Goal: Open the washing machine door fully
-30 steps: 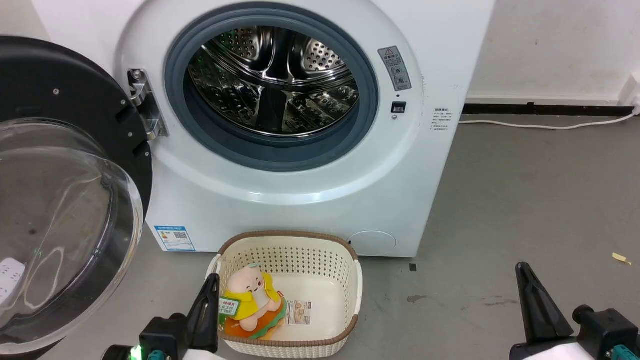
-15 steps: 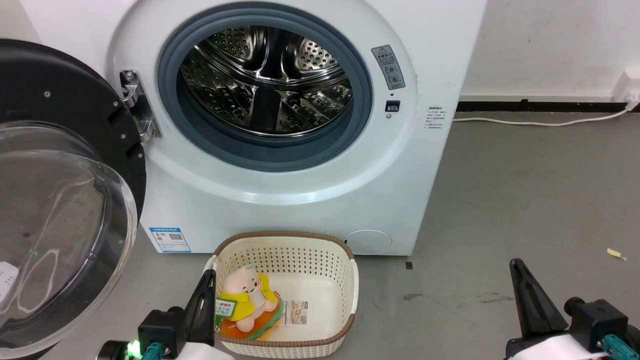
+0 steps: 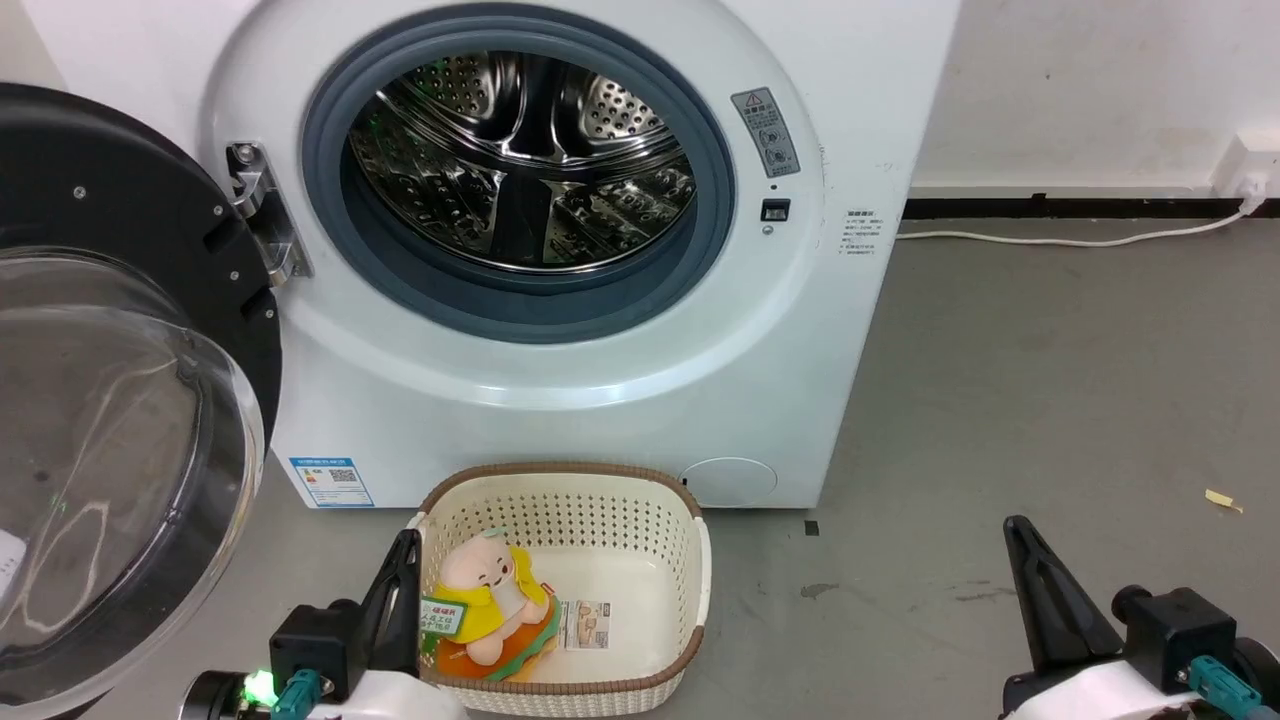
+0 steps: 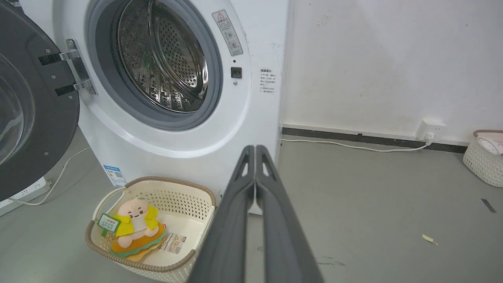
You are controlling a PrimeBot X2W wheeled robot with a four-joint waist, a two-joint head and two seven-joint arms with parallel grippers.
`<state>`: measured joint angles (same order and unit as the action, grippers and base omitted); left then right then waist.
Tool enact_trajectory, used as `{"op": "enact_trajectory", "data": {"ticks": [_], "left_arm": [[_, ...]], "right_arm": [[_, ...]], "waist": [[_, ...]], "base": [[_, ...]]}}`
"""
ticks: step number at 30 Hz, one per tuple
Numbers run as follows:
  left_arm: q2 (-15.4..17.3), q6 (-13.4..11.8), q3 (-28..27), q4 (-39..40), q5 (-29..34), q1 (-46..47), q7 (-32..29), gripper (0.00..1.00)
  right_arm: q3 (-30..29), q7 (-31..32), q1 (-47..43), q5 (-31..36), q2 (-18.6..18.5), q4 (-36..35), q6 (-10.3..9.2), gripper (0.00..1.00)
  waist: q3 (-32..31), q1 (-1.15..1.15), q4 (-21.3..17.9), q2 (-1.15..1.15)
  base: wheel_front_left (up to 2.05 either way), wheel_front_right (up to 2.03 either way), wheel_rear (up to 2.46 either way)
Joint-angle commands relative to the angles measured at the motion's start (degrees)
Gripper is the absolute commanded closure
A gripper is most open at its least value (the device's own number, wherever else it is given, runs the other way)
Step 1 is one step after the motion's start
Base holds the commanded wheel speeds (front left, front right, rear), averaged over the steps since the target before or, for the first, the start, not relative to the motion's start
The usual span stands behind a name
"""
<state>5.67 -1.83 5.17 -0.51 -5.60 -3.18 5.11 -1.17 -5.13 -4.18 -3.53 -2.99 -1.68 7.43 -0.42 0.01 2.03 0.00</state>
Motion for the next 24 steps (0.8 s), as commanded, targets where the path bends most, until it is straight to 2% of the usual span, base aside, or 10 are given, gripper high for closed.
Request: {"op": "enact_trajectory", "data": {"ticks": [1,24], "left_arm": [[-0.43,0.22,-0.32,0.14,0.72,0.95,-0.28,1.00],[-1.75,1.12,-3.03,0.35,3.44,2.19,-2.98,1.00]], "right_arm": [[0.16,0.28,1.17,0.52,0.08,0.29,0.04,1.00],[0.72,2.98,2.85,2.20,0.10,1.06,0.05,1.00]], "waist": [[0.01,-0.01,-0.06,0.00],[0.24,-0.01,-1.16,0.00]], "base": [[0.00,0.00,0.00],[0.00,0.00,0.00]]}}
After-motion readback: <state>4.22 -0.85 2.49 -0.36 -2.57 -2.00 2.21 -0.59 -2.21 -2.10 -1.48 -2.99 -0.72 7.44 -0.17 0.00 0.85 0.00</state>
